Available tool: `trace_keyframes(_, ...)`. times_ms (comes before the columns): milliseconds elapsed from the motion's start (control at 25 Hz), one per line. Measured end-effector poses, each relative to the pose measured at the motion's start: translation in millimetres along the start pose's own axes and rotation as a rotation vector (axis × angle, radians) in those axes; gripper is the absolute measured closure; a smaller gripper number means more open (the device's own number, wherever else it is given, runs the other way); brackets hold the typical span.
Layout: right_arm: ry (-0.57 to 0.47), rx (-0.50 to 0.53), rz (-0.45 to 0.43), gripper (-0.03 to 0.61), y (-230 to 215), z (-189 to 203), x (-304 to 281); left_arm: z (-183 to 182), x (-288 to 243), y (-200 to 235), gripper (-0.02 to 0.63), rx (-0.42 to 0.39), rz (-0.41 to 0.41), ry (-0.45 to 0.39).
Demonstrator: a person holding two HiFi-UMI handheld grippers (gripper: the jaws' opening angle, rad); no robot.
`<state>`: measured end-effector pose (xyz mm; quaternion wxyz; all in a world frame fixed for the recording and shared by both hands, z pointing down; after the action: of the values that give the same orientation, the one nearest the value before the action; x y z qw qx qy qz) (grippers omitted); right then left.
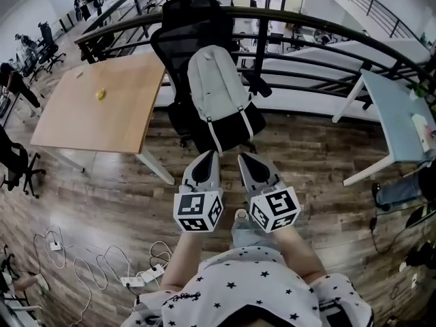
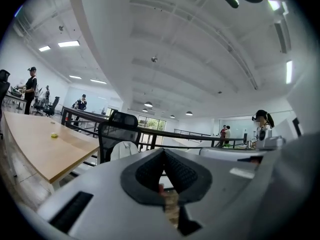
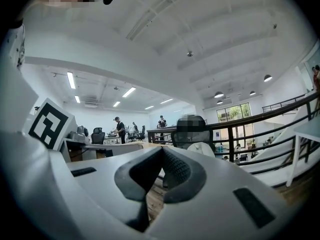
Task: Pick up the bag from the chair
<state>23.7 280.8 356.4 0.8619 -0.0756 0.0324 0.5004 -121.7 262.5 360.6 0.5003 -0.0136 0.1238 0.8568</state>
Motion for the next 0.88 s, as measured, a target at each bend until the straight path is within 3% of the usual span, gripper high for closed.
trace_keyframes(440,-0.004,0.006,-0.055,0.584,-100.2,-29.3,-100.0,-35.3,-129.7,28.8,0.603,0.004,-0.053,-0.019)
trace_keyframes(880,0.009,-0.020,-0.087,0.584,-168.5,-27.1,-151.5,-26.3,-204.1,39.8,0.604,0.003,-0.100,0.021)
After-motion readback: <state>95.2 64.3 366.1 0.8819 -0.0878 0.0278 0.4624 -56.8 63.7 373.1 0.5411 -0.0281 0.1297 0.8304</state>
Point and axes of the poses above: the fingertips, and each gripper's own axes: x backward along the fingers, y to its left, z out of its underside, the point moved 8 cm from there along x, backward along the fingers, and after that the axes turned 5 degrees about y, right-handed, at the moved point
